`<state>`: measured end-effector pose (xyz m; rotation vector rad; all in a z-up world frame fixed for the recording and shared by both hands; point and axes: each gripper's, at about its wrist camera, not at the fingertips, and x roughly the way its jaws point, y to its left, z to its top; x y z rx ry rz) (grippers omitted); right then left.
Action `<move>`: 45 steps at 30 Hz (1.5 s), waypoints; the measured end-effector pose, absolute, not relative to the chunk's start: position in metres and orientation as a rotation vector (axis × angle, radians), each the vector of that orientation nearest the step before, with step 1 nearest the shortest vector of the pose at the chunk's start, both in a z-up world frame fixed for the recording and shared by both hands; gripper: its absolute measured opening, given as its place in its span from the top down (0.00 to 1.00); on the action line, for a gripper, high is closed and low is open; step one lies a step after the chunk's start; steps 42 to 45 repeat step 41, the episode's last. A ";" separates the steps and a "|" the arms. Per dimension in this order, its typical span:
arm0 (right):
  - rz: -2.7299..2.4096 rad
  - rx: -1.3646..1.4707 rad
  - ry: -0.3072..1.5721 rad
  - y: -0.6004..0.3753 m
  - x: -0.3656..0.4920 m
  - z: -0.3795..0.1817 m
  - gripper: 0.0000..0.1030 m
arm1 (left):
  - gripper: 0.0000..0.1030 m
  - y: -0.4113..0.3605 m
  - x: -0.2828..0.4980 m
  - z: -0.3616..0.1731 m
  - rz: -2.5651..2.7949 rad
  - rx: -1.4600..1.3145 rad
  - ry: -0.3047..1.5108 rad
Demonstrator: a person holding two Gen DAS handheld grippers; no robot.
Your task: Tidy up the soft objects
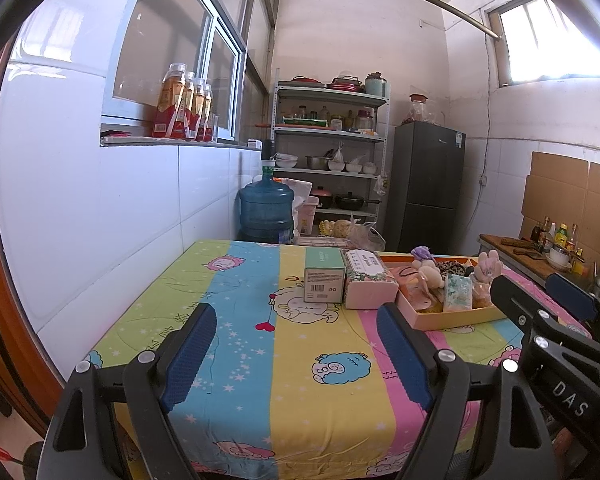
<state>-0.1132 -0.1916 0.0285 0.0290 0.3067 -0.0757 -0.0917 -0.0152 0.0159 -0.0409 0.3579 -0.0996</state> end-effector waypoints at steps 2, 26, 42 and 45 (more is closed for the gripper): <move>-0.076 0.029 0.307 -0.192 -0.113 0.029 0.24 | 0.20 -0.015 -0.092 0.016 -0.099 -0.040 0.358; -0.076 0.028 0.307 -0.191 -0.114 0.028 0.24 | 0.20 -0.015 -0.093 0.017 -0.096 -0.040 0.359; -0.076 0.032 0.308 -0.192 -0.114 0.028 0.24 | 0.20 -0.009 -0.092 0.018 -0.087 -0.034 0.348; -0.076 0.032 0.308 -0.192 -0.114 0.028 0.24 | 0.20 -0.009 -0.092 0.018 -0.087 -0.034 0.348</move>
